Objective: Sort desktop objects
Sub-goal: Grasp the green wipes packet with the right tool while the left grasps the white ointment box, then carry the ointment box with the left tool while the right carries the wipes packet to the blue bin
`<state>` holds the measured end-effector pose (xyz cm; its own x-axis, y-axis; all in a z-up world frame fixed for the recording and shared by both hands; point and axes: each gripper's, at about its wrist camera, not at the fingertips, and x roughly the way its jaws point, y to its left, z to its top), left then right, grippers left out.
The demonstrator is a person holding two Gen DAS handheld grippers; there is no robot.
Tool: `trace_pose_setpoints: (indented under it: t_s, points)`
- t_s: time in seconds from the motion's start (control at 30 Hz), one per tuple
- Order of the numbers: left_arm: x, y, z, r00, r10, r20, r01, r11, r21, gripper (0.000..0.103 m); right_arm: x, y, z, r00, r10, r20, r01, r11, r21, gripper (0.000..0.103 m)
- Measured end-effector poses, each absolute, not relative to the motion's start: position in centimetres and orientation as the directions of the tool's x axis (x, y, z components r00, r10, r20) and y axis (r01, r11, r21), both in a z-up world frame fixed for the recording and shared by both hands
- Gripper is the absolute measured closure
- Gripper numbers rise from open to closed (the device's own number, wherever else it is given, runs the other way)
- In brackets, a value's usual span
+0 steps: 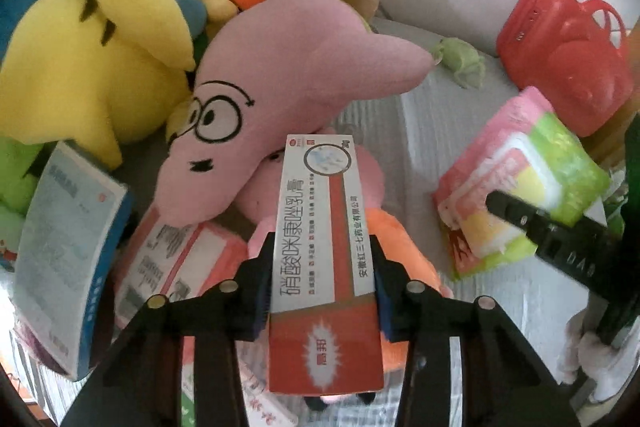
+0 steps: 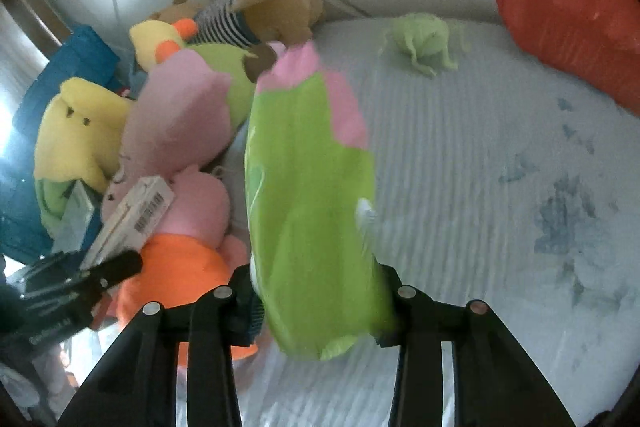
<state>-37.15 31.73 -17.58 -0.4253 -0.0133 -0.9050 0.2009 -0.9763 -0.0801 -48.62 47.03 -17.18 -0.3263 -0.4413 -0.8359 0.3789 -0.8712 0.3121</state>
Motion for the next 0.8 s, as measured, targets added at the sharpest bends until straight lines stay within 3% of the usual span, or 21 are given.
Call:
trace_pose_setpoints:
  t_s: [0.23, 0.3, 0.33, 0.37, 0.43, 0.5, 0.57, 0.8]
  points:
    - [-34.9, 30.2, -18.5, -0.407, -0.025, -0.913, 0.220, -0.973, -0.072, 0.062, -46.9, 47.3, -16.7, -0.337, -0.415, -0.845, 0.356, -0.887, 0.294, 0.064]
    - [-34.7, 29.9, -19.1, -0.405, -0.022, -0.914, 0.229, -0.970, -0.079, 0.062, -47.0, 47.6, -17.1, -0.339, -0.410, -0.847, 0.338, -0.893, 0.297, 0.049]
    - [-34.7, 29.8, -19.3, -0.405, -0.019, -0.914, 0.230, -0.970, -0.081, 0.062, -47.0, 47.6, -17.3, -0.340, -0.411, -0.846, 0.335, -0.893, 0.299, 0.032]
    - [-34.7, 29.8, -19.4, -0.406, -0.016, -0.914, 0.229, -0.970, -0.085, 0.062, -47.0, 47.5, -17.5, -0.338, -0.408, -0.848, 0.335, -0.894, 0.297, 0.024]
    - [-34.8, 29.6, -19.8, -0.397, -0.012, -0.918, 0.233, -0.969, -0.088, 0.062, -47.0, 47.4, -17.8, -0.335, -0.402, -0.852, 0.334, -0.896, 0.291, 0.023]
    - [-35.1, 29.5, -20.0, -0.397, -0.007, -0.918, 0.231, -0.969, -0.092, 0.062, -47.3, 47.5, -18.2, -0.337, -0.395, -0.855, 0.320, -0.902, 0.290, 0.031]
    - [-35.4, 29.4, -20.1, -0.405, 0.000, -0.914, 0.224, -0.970, -0.099, 0.062, -47.6, 47.6, -18.8, -0.327, -0.389, -0.861, 0.312, -0.905, 0.290, 0.064]
    - [-35.0, 30.3, -17.7, -0.471, 0.013, -0.882, 0.191, -0.975, -0.116, 0.063, -47.1, 46.8, -17.8, -0.324, -0.398, -0.858, 0.341, -0.896, 0.286, 0.068]
